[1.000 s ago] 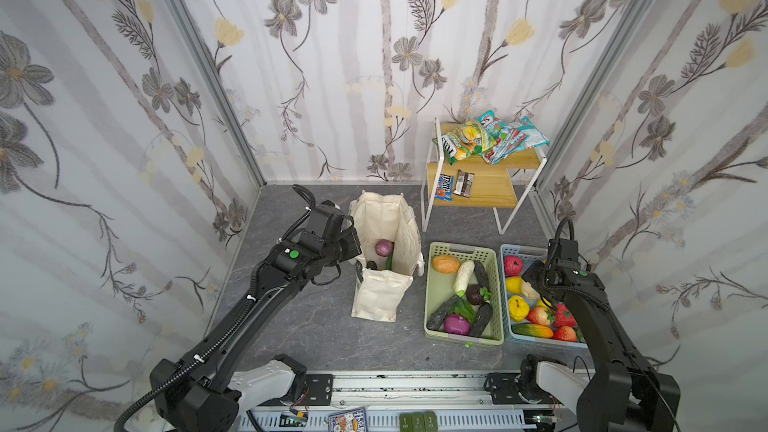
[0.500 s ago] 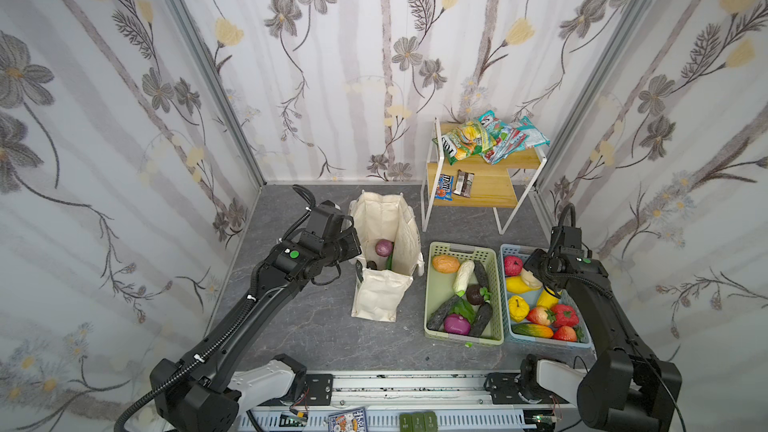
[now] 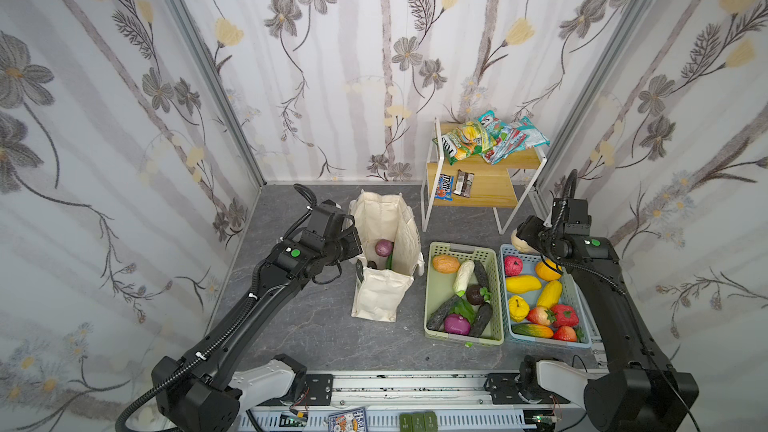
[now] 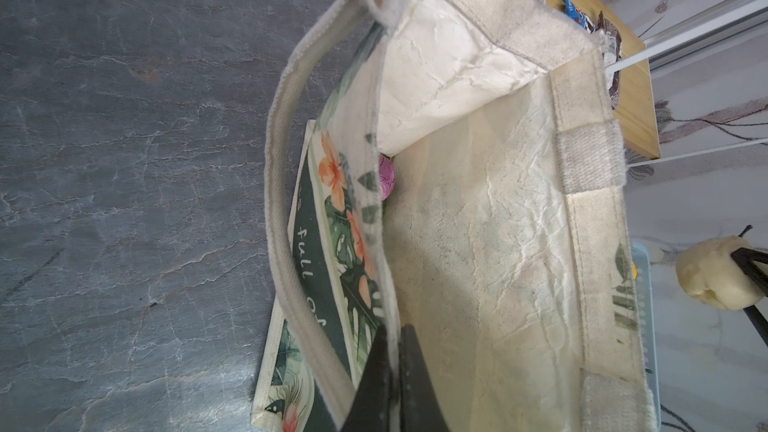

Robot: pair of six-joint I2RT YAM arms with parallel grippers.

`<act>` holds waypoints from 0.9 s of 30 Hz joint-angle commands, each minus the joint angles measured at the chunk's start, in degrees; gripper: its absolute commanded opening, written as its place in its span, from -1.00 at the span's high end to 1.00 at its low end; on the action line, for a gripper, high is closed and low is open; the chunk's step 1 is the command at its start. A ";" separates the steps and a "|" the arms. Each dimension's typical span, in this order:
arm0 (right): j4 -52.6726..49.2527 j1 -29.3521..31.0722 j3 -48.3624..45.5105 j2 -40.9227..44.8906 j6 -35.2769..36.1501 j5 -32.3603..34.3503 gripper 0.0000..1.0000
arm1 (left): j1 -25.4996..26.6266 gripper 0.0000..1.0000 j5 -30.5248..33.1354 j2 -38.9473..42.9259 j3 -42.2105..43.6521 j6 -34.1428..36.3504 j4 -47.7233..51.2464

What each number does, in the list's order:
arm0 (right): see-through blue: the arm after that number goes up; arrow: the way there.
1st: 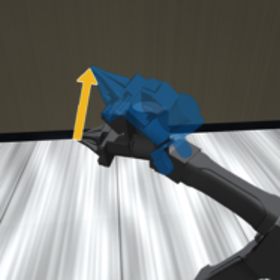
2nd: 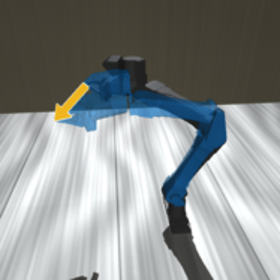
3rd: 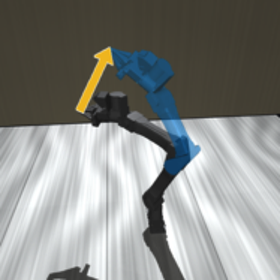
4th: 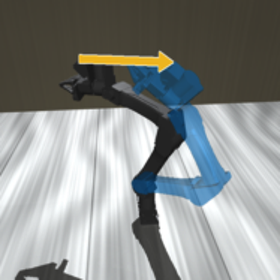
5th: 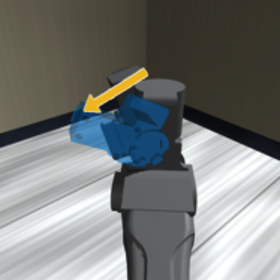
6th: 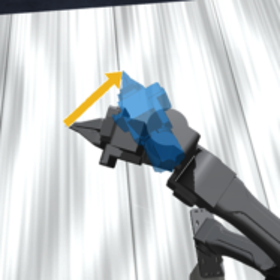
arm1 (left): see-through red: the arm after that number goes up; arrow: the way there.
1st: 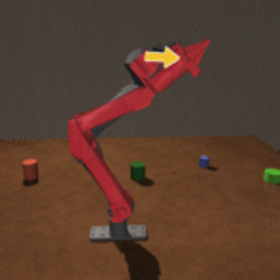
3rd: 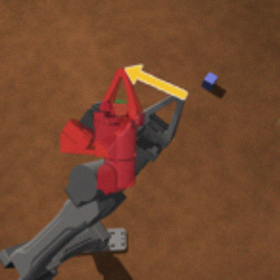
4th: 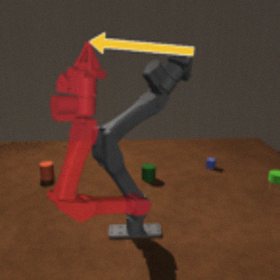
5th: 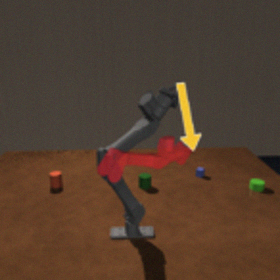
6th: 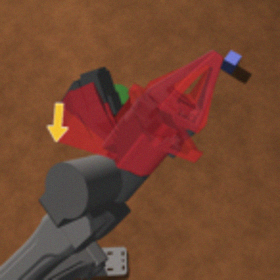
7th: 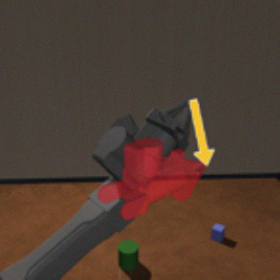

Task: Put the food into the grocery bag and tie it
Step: 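Lift the pear and carry it over the tote bag with the right gripper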

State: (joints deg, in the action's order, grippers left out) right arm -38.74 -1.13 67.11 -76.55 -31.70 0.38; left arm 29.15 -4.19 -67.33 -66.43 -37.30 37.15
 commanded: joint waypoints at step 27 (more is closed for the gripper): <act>6.31 36.86 24.92 -14.54 -12.98 -3.06 -0.28 | 0.30 1.00 0.49 -1.66 -1.47 0.47 -0.76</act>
State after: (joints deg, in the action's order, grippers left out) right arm -36.40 33.58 90.85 -90.37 -42.54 -2.55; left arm 29.47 -4.32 -68.88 -67.53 -37.06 37.17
